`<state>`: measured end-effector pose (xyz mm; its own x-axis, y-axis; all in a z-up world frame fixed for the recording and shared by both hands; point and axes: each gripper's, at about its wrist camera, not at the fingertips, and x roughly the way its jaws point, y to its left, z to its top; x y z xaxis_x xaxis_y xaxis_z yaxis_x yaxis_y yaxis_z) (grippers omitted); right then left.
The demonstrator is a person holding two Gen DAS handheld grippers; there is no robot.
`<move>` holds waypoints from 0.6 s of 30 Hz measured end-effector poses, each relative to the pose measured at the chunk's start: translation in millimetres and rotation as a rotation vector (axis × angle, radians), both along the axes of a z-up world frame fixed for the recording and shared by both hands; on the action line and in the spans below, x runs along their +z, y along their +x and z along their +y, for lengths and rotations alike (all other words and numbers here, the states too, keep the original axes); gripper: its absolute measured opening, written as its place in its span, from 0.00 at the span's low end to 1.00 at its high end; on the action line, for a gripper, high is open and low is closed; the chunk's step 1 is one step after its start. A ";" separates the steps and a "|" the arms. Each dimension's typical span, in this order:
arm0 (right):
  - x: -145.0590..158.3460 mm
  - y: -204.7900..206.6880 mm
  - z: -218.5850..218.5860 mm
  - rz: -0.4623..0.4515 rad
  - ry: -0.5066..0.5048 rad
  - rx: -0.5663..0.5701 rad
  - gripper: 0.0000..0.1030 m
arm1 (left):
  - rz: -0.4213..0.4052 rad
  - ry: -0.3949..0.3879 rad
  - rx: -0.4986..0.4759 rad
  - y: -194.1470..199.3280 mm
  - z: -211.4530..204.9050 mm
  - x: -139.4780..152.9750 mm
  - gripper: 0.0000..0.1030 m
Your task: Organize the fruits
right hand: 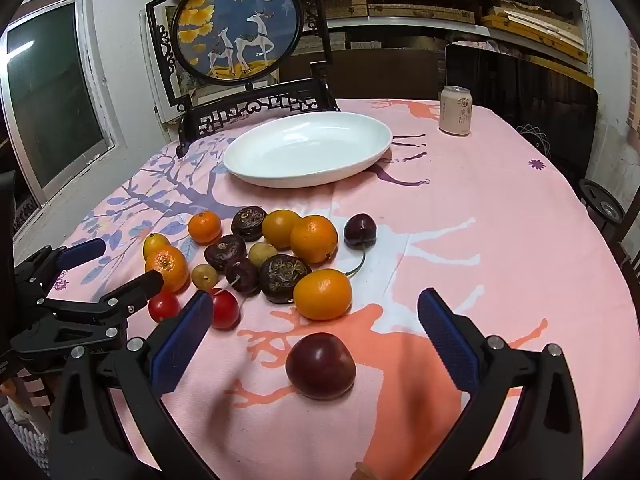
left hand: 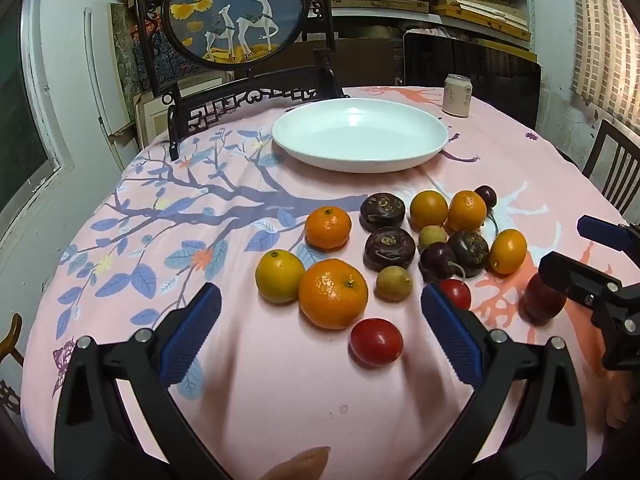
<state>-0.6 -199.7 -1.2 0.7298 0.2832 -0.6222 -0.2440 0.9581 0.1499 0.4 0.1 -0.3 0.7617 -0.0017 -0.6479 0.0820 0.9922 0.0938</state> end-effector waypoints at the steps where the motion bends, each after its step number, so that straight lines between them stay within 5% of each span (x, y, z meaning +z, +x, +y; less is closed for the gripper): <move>1: -0.1 0.2 -0.4 0.003 0.000 0.000 0.99 | -0.003 -0.001 0.000 -0.2 0.1 0.1 0.98; 18: -1.6 1.1 -0.7 0.006 0.008 0.000 0.99 | 0.002 -0.005 0.000 0.1 0.2 0.0 0.98</move>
<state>0.5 -200.3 -2.8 0.7262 0.2879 -0.6243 -0.2430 0.9570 0.1587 0.5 0.2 -0.3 0.7601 -0.0052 -0.6498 0.0823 0.9927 0.0884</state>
